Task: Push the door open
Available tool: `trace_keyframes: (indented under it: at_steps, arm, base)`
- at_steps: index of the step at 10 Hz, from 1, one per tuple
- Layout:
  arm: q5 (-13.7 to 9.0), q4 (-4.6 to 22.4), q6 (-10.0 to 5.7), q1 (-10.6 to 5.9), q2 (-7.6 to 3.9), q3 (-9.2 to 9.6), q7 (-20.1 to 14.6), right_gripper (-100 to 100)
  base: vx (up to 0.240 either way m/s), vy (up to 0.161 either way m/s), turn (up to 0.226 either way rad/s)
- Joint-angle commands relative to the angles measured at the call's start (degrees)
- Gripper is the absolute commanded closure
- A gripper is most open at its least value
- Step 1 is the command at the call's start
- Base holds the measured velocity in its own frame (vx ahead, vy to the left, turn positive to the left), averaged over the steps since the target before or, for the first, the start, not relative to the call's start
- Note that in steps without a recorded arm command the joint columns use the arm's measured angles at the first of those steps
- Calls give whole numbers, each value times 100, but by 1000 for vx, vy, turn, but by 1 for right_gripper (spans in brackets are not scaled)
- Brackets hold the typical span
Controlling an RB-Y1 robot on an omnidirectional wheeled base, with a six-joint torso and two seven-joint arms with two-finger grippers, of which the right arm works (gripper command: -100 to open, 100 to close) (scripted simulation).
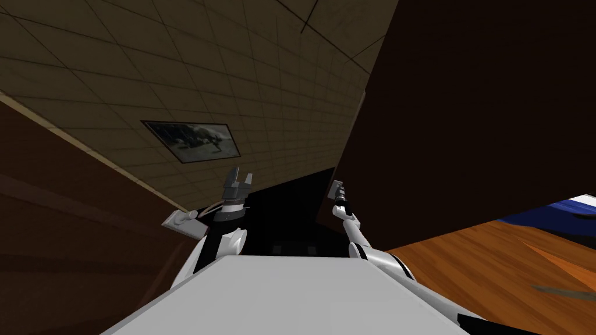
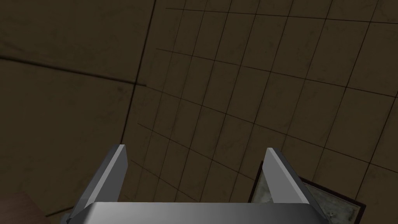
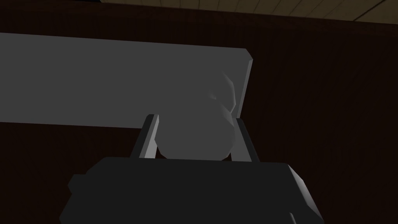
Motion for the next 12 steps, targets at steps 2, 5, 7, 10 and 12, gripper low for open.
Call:
trace_keyframes:
  at_steps: [2,5,7,10,12]
  arm:
    - [-49,-98,39,24,-49,-188,76,100]
    - [-96,-70,24,37,-103,-355,124,100]
    - [-122,-53,15,43,-134,-449,152,100]
    - [-157,-59,25,81,-161,-556,193,100]
    - [-196,-45,14,97,-196,-674,234,100]
  base:
    - [190,66,-62]
    - [170,50,-55]
    - [192,60,-57]
    - [127,20,-38]
    - [229,40,-67]
